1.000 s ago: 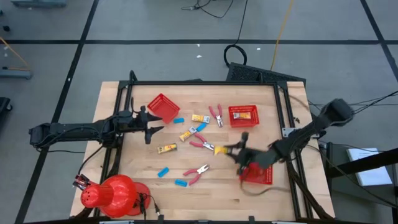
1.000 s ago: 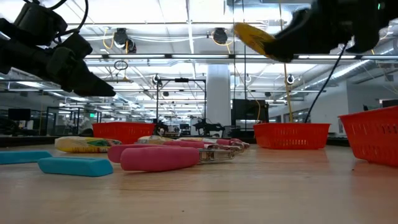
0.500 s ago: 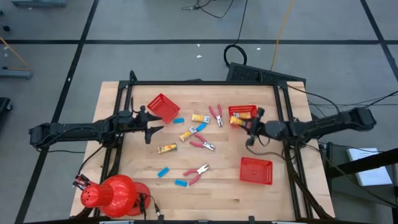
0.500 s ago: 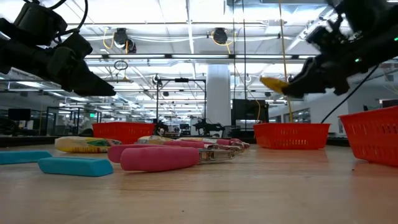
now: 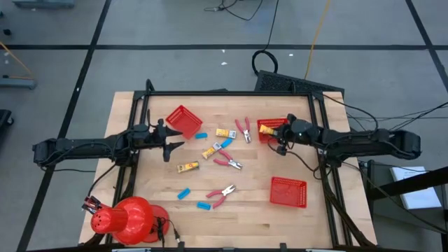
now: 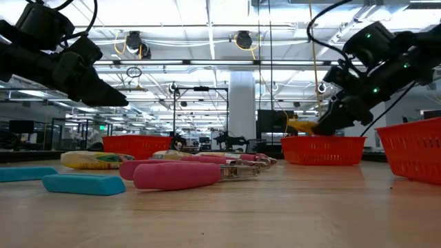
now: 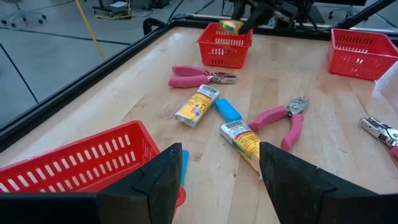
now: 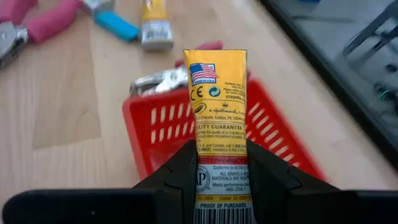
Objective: Pick & Place School Supplies
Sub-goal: Put the yellow crayon box into the top right red bin
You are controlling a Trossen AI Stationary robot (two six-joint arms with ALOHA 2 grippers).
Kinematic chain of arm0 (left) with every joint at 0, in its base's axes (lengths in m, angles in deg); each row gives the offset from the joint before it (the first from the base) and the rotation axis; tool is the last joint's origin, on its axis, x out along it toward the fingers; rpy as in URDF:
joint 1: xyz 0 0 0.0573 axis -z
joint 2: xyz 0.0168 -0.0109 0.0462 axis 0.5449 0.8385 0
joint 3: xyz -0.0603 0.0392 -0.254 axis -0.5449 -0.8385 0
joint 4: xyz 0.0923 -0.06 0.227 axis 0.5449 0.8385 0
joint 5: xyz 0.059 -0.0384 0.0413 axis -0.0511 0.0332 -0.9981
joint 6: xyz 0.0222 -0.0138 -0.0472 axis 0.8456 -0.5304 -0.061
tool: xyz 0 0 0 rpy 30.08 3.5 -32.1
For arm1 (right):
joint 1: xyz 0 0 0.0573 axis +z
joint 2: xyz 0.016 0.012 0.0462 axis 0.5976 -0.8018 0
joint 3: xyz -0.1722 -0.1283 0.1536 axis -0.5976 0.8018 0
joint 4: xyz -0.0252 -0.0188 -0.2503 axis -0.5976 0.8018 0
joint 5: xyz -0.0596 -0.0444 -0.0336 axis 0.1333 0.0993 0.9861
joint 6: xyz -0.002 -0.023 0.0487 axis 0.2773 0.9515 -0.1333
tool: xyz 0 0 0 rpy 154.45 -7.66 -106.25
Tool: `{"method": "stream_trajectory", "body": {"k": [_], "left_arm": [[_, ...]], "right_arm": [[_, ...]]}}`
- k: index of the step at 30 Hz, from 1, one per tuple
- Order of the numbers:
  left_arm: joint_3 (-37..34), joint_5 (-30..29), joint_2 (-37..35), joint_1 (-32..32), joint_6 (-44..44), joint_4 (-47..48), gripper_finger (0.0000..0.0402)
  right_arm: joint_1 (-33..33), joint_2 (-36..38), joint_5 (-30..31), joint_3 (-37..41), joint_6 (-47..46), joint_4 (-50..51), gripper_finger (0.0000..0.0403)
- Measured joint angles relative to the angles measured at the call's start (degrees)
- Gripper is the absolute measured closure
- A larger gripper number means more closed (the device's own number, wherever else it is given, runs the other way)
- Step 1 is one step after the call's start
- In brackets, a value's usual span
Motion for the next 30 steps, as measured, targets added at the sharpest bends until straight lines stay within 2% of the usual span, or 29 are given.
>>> {"method": "stream_trajectory", "body": {"k": [5, 12, 14, 18, 21, 26, 30], "left_arm": [[0.0, 0.0, 0.0, 0.01, 0.01, 0.0, 0.0183], [0.0, -0.02, 0.02, 0.02, 0.02, 0.02, 0.0183], [0.0, 0.0, 0.0, 0.02, 0.04, 0.02, 0.0183], [0.0, -0.02, 0.01, 0.0, 0.13, 0.02, 0.0183], [0.0, -0.02, 0.02, 0.02, 0.11, 0.02, 0.0183], [0.0, -0.02, 0.0, 0.02, 0.11, 0.02, 0.0183], [0.0, 0.0, 0.02, 0.0, 0.11, 0.02, 0.0183]], "right_arm": [[-1.64, -2.89, -2.95, -0.04, -1.37, -0.13, 0.0306], [-2.19, -3.66, -2.62, -0.04, -2.42, -0.54, 0.0306], [-2.19, -3.66, -2.31, -0.07, -2.79, -1.15, 0.0281], [-2.19, -3.66, -0.63, -0.65, -3.21, -1.18, 0.0182], [-2.17, -3.66, 1.73, -1.61, -3.12, -1.1, 0.0136], [-2.06, -3.66, 2.88, -4.03, -1.97, -1.07, 0.0124], [-1.83, -3.66, -2.63, -6.9, -3.53, -2.9, 0.0132]]}}
